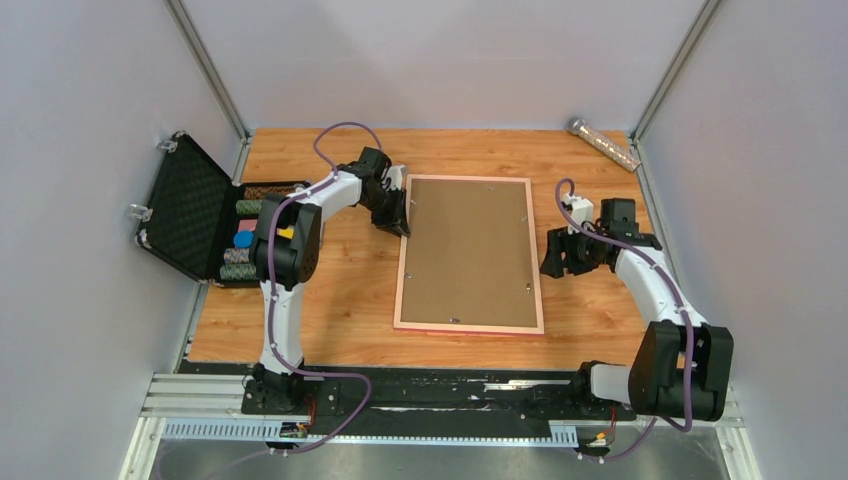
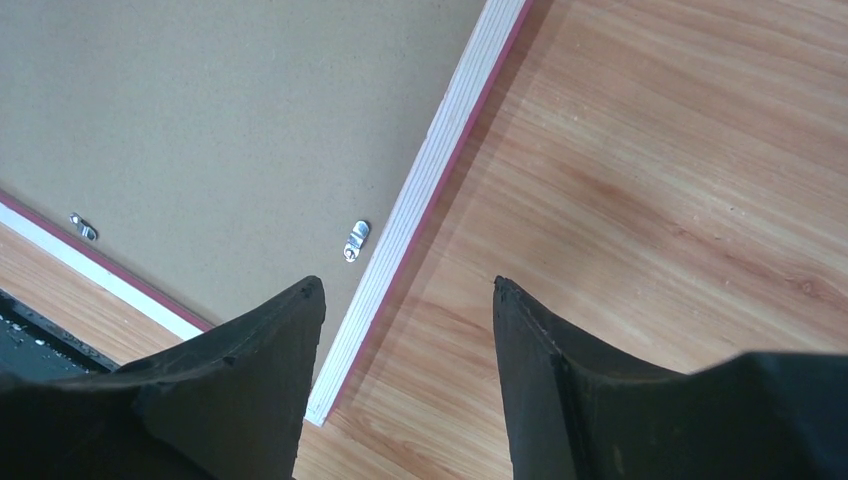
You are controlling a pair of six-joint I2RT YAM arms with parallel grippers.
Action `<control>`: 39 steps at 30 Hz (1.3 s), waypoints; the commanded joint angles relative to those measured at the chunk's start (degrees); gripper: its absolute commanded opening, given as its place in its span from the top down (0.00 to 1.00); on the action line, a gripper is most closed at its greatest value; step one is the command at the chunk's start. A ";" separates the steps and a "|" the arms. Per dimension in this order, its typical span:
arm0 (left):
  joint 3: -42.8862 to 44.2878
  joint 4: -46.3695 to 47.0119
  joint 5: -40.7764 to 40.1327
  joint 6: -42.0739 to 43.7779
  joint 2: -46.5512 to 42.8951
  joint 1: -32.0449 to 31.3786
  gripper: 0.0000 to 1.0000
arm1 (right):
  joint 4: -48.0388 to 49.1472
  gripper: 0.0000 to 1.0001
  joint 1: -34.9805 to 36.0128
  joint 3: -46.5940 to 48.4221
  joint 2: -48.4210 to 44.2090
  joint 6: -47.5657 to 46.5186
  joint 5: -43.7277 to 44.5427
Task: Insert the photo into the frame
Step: Install the photo frame at the center of the board.
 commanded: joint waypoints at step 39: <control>-0.33 1.61 -2.29 2.05 0.18 1.16 1.00 | 3.16 0.37 10.12 0.13 10.18 2.79 9.15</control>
